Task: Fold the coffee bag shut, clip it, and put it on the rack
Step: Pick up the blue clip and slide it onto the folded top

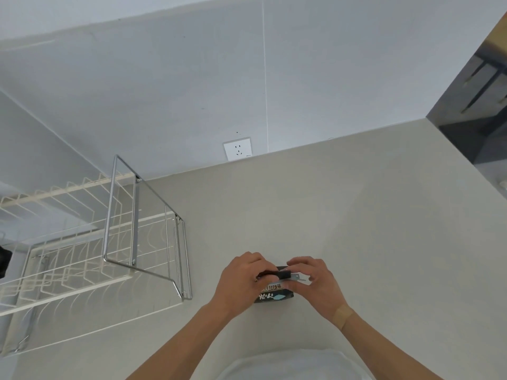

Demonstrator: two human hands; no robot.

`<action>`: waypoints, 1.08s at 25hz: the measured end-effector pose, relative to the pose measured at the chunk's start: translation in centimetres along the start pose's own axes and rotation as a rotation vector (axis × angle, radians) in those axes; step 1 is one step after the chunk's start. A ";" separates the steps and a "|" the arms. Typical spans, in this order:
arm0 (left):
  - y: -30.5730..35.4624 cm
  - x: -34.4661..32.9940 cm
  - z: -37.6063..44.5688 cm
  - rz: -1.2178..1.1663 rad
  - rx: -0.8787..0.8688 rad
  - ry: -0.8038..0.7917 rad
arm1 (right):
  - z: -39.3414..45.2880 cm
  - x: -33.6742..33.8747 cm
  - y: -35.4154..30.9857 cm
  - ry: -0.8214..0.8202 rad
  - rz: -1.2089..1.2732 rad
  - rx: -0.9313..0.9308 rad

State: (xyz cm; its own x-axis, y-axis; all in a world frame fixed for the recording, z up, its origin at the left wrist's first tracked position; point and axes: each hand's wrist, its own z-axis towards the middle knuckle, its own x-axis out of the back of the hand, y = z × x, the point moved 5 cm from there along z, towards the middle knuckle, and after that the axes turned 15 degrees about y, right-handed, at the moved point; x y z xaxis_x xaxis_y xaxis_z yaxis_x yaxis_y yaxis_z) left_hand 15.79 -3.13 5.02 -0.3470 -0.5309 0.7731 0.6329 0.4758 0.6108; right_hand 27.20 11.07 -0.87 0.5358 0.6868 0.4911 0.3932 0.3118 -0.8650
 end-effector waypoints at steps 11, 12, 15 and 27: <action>-7.9 -1.4 -6.2 -0.256 0.534 -0.168 | -0.5 -1.1 1.6 -0.211 -0.092 -0.138; -8.0 -1.9 -6.1 -0.267 0.550 -0.171 | -0.3 -1.2 1.6 -0.219 -0.106 -0.142; -8.2 -2.9 -5.6 -0.281 0.563 -0.149 | -0.1 -1.5 2.0 -0.230 -0.122 -0.165; -9.8 -2.0 -9.2 -0.134 0.544 -0.055 | -2.4 -3.8 1.9 -0.285 -0.181 -0.144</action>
State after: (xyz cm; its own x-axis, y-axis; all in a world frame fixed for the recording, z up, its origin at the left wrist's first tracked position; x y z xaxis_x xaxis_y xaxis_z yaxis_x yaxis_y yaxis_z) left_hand 16.68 -13.18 -4.10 -0.4443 -0.5812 0.6817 0.1379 0.7075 0.6931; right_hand 27.68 7.46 -4.13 0.2260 0.7910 0.5685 0.5746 0.3630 -0.7335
